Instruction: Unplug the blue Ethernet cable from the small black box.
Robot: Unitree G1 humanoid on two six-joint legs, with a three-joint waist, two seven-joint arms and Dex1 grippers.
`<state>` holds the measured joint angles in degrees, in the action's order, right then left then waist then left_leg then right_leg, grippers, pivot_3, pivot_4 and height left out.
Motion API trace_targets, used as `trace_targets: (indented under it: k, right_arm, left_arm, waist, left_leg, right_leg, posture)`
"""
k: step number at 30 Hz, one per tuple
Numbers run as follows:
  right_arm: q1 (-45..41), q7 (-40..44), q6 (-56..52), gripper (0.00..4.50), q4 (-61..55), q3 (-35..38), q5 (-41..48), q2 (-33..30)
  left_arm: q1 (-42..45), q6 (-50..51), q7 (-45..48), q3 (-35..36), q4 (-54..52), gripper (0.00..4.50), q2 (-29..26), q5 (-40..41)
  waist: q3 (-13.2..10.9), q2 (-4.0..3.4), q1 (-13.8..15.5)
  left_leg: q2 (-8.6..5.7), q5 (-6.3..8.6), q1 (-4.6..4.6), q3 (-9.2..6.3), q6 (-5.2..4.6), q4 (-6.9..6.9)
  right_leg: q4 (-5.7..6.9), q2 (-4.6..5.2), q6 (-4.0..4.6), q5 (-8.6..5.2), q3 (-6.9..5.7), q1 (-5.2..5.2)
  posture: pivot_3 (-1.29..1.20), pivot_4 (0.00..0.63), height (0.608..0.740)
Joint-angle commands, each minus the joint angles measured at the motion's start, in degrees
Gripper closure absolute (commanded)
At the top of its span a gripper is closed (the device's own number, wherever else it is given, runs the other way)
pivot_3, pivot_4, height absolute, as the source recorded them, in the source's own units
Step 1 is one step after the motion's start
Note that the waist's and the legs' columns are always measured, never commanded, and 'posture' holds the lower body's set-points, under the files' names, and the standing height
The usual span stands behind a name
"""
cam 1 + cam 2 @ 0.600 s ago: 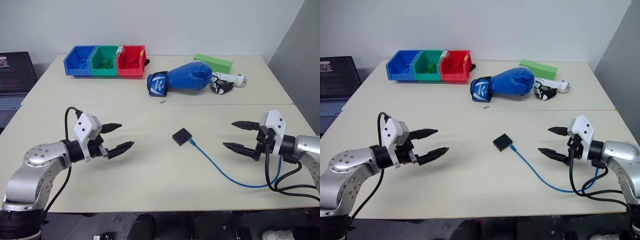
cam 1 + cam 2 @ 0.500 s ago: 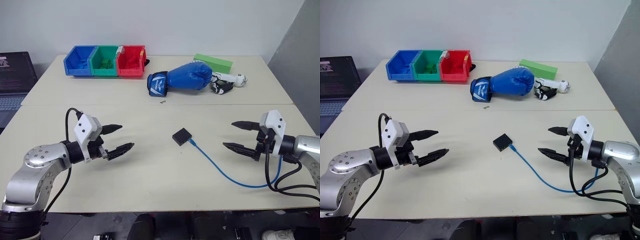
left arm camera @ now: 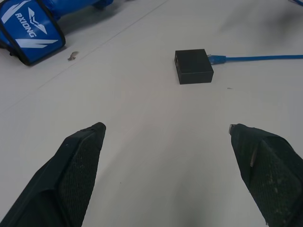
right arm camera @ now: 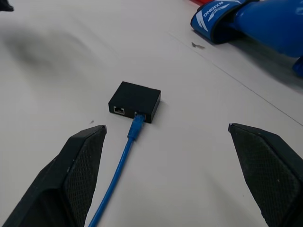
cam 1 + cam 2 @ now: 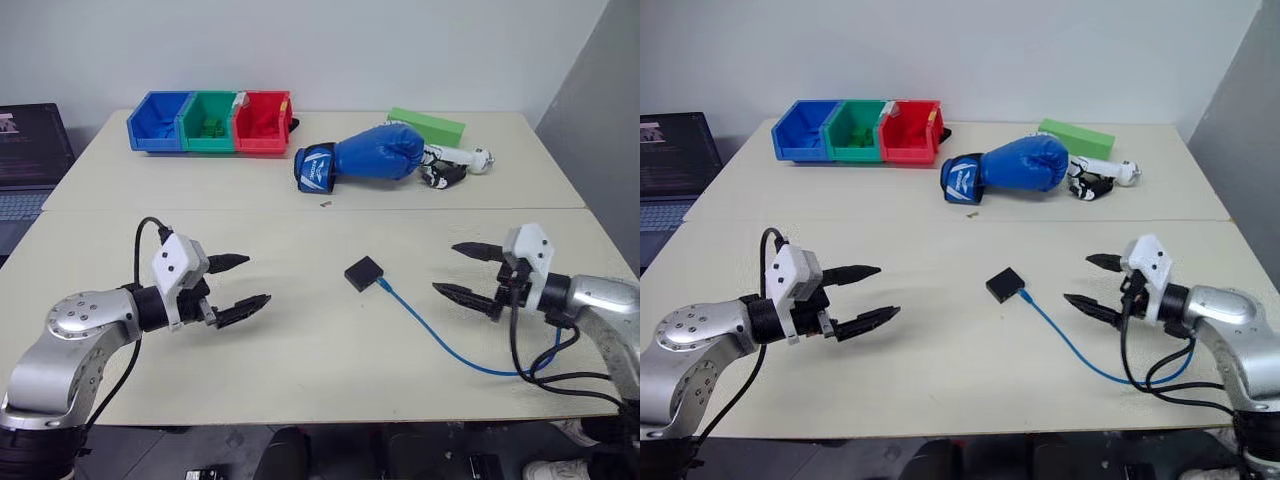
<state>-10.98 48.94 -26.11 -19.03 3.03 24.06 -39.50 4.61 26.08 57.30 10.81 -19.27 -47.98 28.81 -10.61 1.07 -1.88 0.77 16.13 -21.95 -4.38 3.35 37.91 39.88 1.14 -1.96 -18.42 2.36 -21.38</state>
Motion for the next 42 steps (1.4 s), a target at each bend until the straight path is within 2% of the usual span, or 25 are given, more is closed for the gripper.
trace_targets:
  k: [1, 4, 8, 15, 18, 22, 28, 33, 37, 42]
  right_arm:
    - [0.5, -7.1, 1.4, 0.14, -1.3, -6.7, -6.1, 5.4]
    - [-1.1, -13.8, 1.9, 0.14, 3.1, -12.0, -11.5, 12.5]
    - [-2.4, -17.9, 3.8, 0.14, 9.1, -14.3, -15.5, 17.8]
    - [-1.5, -18.1, 4.9, 0.14, 13.1, -14.4, -17.0, 19.2]
    - [-1.5, -18.3, 4.2, 0.57, 13.0, -14.1, -17.0, 19.3]
    - [-2.2, -18.4, 3.0, 1.69, 12.6, -14.3, -17.1, 19.5]
    - [-3.0, -17.4, 3.6, 3.09, 11.8, -14.5, -17.7, 18.3]
    - [-4.9, -14.2, 7.8, 4.18, 10.8, -15.4, -19.1, 15.7]
    - [-9.5, -7.9, 17.0, 4.27, 12.4, -18.0, -20.9, 12.8]
    - [-16.0, 0.0, 32.5, 4.27, 15.9, -20.6, -22.7, 10.2]
  left_arm:
    - [1.3, -1.9, 4.3, -1.6, -2.3, 0.03, -1.5, 0.8]
    - [3.6, -0.6, 7.4, -3.2, -3.0, 0.03, -2.3, 2.6]
    - [6.1, 0.0, 8.7, -4.4, -3.3, 0.03, -2.7, 3.0]
    - [6.8, -0.5, 9.2, -5.2, -3.5, 0.03, -3.0, 2.4]
    - [6.6, -0.5, 9.1, -5.2, -3.7, 0.0, -3.0, 2.5]
    - [6.7, -0.2, 8.7, -5.6, -3.4, 0.0, -2.9, 2.2]
    - [7.3, 1.0, 8.0, -6.4, -2.7, 0.0, -2.9, 2.0]
    - [7.2, 11.1, 6.9, -5.9, -3.0, 0.0, -1.8, 9.1]
    - [8.0, 19.5, 5.3, -5.1, -1.1, 0.0, 0.0, 15.8]
    - [10.8, 27.1, 1.1, -4.3, 2.6, 0.0, 5.4, 22.7]
  waist:
    - [0.0, -0.03, 0.0]
    - [0.0, -0.05, 0.0]
    - [0.0, -0.06, 0.0]
    - [0.0, -0.06, 0.0]
    - [0.0, -0.06, 0.0]
    - [0.0, -0.06, 0.0]
    - [0.0, -0.06, 0.0]
    - [0.0, -0.06, 0.0]
    - [0.0, -0.08, -0.1]
    - [0.0, -0.07, -0.2]
  left_leg:
    - [0.0, 0.0, -0.01, -0.02, 0.0, -0.01]
    - [-0.02, 0.0, -0.02, 0.02, 0.01, 0.01]
    - [-0.05, 0.0, -0.02, 0.04, 0.01, 0.02]
    - [-0.05, 0.0, 0.01, 0.08, 0.0, 0.0]
    - [-0.06, 0.0, 0.01, 0.05, 0.0, 0.01]
    - [-0.05, 0.0, 0.01, 0.05, 0.0, 0.01]
    - [-0.06, 0.0, 0.02, 0.05, 0.0, 0.01]
    - [-0.07, 0.0, 0.01, 0.06, 0.0, 0.02]
    - [-0.07, 0.0, 0.0, 0.07, -0.01, 0.02]
    - [-0.05, 0.0, 0.0, 0.01, 0.0, 0.04]
  right_leg:
    - [0.01, -0.01, 0.01, -0.01, 0.01, -0.02]
    - [0.05, -0.02, 0.02, -0.01, -0.01, -0.05]
    - [0.05, -0.02, 0.02, -0.01, -0.06, -0.06]
    - [0.03, -0.02, 0.02, -0.01, -0.06, -0.06]
    - [0.04, -0.05, 0.02, -0.01, -0.06, -0.04]
    - [0.04, -0.05, 0.02, -0.01, -0.06, -0.04]
    - [0.04, -0.06, 0.02, -0.01, -0.06, -0.04]
    - [0.05, -0.06, 0.02, -0.01, -0.07, -0.05]
    - [0.06, -0.07, 0.01, -0.01, -0.07, -0.07]
    - [0.07, -0.09, 0.01, -0.01, -0.13, -0.06]
  posture:
    - [0.0, 0.15, 0.74]
    - [0.0, 0.15, 0.74]
    - [0.0, 0.15, 0.74]
    - [0.0, 0.15, 0.74]
    - [0.0, 0.15, 0.74]
    - [0.0, 0.15, 0.74]
    - [0.0, 0.15, 0.74]
    - [0.0, 0.15, 0.74]
    - [0.0, 0.15, 0.74]
    - [0.0, 0.15, 0.74]
